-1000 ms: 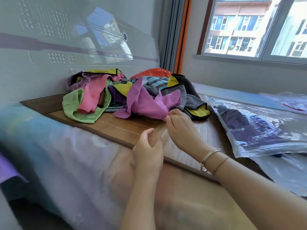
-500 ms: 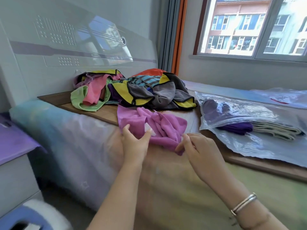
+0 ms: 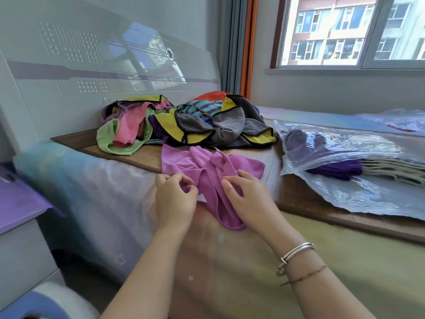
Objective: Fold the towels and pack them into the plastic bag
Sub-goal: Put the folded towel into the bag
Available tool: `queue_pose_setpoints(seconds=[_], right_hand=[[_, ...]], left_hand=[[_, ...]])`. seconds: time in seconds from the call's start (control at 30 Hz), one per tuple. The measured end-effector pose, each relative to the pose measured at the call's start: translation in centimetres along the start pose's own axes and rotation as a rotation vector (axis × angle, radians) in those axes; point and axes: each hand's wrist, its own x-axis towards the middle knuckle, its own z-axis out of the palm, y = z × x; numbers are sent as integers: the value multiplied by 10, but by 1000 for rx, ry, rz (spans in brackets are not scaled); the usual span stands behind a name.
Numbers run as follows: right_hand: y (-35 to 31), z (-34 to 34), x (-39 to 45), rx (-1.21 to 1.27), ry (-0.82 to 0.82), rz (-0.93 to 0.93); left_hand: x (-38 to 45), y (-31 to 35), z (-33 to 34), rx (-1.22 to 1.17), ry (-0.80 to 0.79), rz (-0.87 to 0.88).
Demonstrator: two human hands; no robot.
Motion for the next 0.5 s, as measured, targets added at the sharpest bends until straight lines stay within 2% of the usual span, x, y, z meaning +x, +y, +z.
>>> queue_pose_setpoints(seconds=[0.1,0.2,0.27,0.4,0.5], right_hand=[[0,-4,3,30,136,7],[-4,-26,1,212,354,67],[-5,-40,-3,376,436,102],[-1,-63,-19,554,435,214],[7,-70,-31,499,302,264]], left_hand=[[1,1,-6,0,47,21],[-2,6,-15,41,126,96],[-5,11,-21,16,148,204],[-17,24,-30,-206,66,263],[-29,37,-32,-232,-14,318]])
